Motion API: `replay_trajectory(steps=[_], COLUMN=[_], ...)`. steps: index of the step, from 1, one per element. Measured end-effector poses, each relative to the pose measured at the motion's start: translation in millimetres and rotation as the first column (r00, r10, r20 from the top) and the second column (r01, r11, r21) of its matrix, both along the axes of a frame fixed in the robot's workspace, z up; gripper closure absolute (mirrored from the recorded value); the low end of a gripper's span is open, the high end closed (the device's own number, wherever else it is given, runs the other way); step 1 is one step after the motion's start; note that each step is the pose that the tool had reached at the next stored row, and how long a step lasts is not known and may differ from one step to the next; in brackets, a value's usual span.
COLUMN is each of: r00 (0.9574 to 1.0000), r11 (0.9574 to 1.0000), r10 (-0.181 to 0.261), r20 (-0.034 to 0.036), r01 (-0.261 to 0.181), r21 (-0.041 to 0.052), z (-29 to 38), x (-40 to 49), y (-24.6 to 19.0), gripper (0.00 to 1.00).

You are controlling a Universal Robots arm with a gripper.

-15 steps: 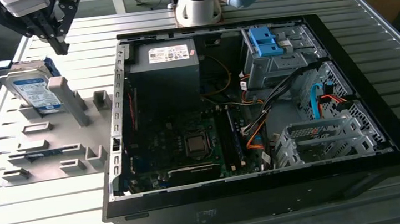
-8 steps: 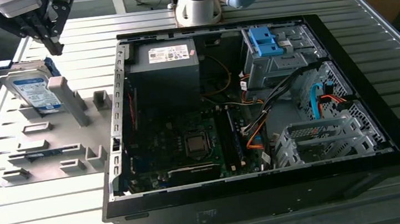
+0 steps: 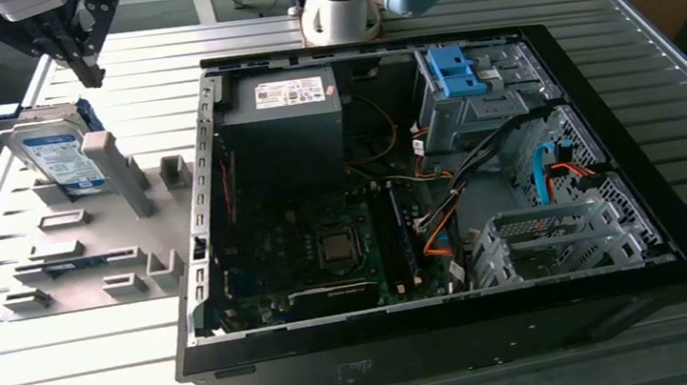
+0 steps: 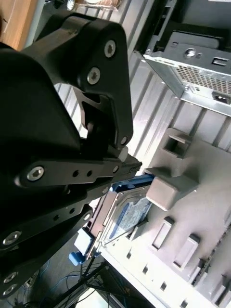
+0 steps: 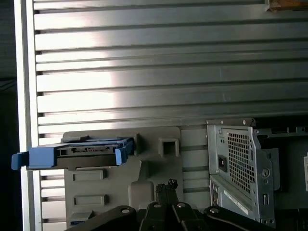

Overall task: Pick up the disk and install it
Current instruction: 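Reach for the disk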

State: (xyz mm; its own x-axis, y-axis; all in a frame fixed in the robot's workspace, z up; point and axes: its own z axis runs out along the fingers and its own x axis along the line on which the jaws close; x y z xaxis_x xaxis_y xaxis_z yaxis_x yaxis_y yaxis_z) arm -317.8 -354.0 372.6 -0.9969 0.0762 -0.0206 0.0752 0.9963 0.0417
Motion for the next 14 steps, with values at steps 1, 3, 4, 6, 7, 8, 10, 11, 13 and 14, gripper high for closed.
replay_trajectory(steps=[1, 3, 4, 6, 7, 8, 10, 11, 13, 14], r00=[1.0, 1.0, 1.0, 1.0, 1.0, 1.0, 1.0, 1.0, 1.0, 1.0], r11=[1.0, 1.0, 1.0, 1.0, 1.0, 1.0, 1.0, 1.0, 1.0, 1.0], r10=[0.0, 0.0, 0.0, 0.0, 0.0, 0.0, 0.0, 0.0, 0.0, 0.0], r20=[-0.0003, -0.0006, -0.0009, -0.0009, -0.0009, -0.001, -0.0007, -0.0008, -0.0009, -0.0007], r01=[0.0, 0.0, 0.0, 0.0, 0.0, 0.0, 0.0, 0.0, 0.0, 0.0], r21=[0.0001, 0.0002, 0.0, 0.0001, 0.0001, 0.0, 0.0001, 0.0002, 0.0001, 0.0002], z=[-0.4, -1.2, -1.4, -2.0, -2.3, -2.5, -3.2, -3.4, -3.8, -4.1], x=[-1.4, -4.7, -7.8, -14.9, -19.4, -23.9, -32.9, -37.4, -46.8, -51.3], y=[2.2, 5.9, 7.4, 9.4, 10.1, 10.3, 10.5, 10.5, 10.5, 10.5], gripper=[0.89, 0.89, 0.89, 0.89, 0.89, 0.89, 0.89, 0.89, 0.89, 0.89])
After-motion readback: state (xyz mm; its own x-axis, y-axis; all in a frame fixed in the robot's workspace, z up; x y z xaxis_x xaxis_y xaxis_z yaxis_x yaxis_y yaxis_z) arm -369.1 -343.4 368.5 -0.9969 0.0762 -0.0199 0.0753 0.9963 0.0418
